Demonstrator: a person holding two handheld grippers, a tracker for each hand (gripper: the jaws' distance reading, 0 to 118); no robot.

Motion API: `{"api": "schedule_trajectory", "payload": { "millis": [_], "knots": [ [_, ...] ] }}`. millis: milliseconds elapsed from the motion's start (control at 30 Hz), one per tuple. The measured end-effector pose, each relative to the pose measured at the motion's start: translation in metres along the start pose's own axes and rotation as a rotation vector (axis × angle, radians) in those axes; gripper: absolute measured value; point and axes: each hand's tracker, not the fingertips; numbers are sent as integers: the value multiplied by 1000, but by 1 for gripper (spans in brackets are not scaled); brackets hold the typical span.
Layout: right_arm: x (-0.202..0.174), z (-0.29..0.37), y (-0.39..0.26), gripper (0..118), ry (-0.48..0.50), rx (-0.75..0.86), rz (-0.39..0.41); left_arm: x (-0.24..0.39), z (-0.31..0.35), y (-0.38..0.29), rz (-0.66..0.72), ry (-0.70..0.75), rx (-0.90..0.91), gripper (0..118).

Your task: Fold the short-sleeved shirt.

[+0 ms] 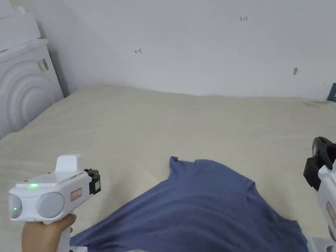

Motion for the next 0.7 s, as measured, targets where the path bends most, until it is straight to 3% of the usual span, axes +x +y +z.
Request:
{"api": "schedule_trajectory", "payload": {
  "millis": [200, 333, 367, 500, 533, 700],
  "knots": [
    [-30, -17, -6, 0, 66, -27, 1, -53, -25, -37, 100, 59, -213, 1],
    [-46, -25, -13, 0, 109, -57, -2, -75, -34, -61, 157, 63, -293, 12],
    [-50, -27, -15, 0, 118, -66, -2, -81, -38, -68, 181, 63, -315, 17],
    [-61, -33, -24, 0, 151, -98, 11, -107, -66, -93, 209, 119, -394, 83],
    [-63, -34, -26, 0, 158, -105, 15, -110, -68, -97, 205, 125, -396, 88],
    [-70, -40, -37, 0, 185, -145, 25, -107, -74, -111, 207, 162, -444, 89]
  ]
}}
